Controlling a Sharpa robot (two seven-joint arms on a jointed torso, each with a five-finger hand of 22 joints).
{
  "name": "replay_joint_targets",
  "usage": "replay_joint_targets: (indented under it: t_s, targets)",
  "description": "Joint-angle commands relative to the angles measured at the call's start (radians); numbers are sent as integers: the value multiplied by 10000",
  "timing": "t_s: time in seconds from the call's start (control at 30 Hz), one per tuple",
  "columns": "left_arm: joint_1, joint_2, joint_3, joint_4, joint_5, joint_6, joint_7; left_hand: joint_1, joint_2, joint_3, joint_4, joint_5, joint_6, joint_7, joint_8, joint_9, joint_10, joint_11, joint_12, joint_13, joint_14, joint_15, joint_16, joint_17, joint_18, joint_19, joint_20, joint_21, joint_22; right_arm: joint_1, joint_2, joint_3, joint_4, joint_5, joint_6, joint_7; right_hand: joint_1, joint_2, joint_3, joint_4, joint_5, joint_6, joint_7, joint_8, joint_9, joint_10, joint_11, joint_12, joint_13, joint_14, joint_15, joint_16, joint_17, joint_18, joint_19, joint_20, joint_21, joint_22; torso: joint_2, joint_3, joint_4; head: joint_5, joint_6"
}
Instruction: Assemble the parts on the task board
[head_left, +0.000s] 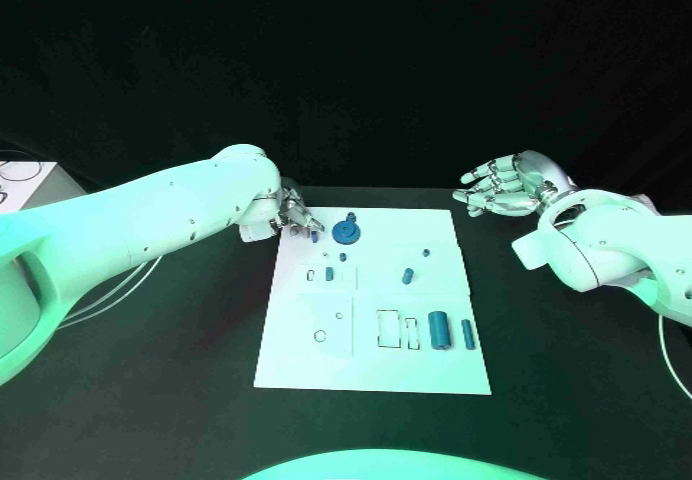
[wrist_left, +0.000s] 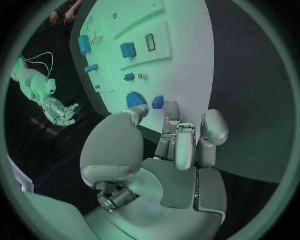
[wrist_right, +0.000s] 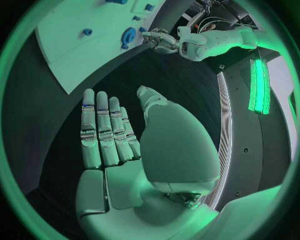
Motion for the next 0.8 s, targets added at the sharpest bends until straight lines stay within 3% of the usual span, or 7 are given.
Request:
replay_joint_targets:
  t_s: [0.03, 0.3, 0.63, 0.8]
  targets:
    - [-5, 29, 0, -7, 149, 194, 73, 201, 52, 70, -7, 19, 124, -24, -10, -4, 18, -67, 72, 7, 614, 18, 59, 1607, 97, 13, 9, 24, 8, -3, 9, 2, 8, -21, 143, 145, 55, 67, 8, -15, 50, -6, 158, 66, -10, 15, 37, -45, -9, -67, 21, -51, -9, 54, -59, 19, -16, -9, -1, 4, 4, -12, -11]
    - [-16, 39, -3, 26, 320, 329, 82, 1033, 268, 356, -46, 43, 202, -122, 166, 88, -8, -153, 79, -48, 610, -53, 69, 1605, 97, -4, -46, 21, 25, -3, 24, 2, 0, -21, 160, 142, 55, 67, 8, -15, 50, -6, 158, 66, -10, 15, 37, -45, -9, -67, 21, -51, -9, 54, -59, 19, -16, -9, 7, -7, 0, -41, -21]
    - [-20, 32, -3, -32, 447, 264, 96, 1494, 361, 556, -68, 45, 189, -163, 274, 159, -7, -191, 50, -118, 615, -85, 81, 1618, 97, -18, -73, 14, 32, -3, 36, 2, -15, -20, 168, 142, 55, 67, 8, -15, 50, -6, 158, 66, -10, 15, 37, -45, -9, -67, 21, -51, -9, 54, -59, 19, -16, -9, 1, -1, 9, -36, 34]
    - [-22, 24, -4, -43, 591, 158, 112, 2290, 493, 1259, -281, 68, 53, -163, 370, 246, 35, -204, -5, -198, 626, -103, 99, 1640, 92, -9, -98, 28, 75, -3, 43, 2, -23, -18, 170, 143, 55, 77, 15, -13, 59, 3, 156, 72, -12, 29, 35, -48, -28, -64, 21, -60, -27, 56, -65, 22, -13, -27, -1, 2, 4, -18, 20]
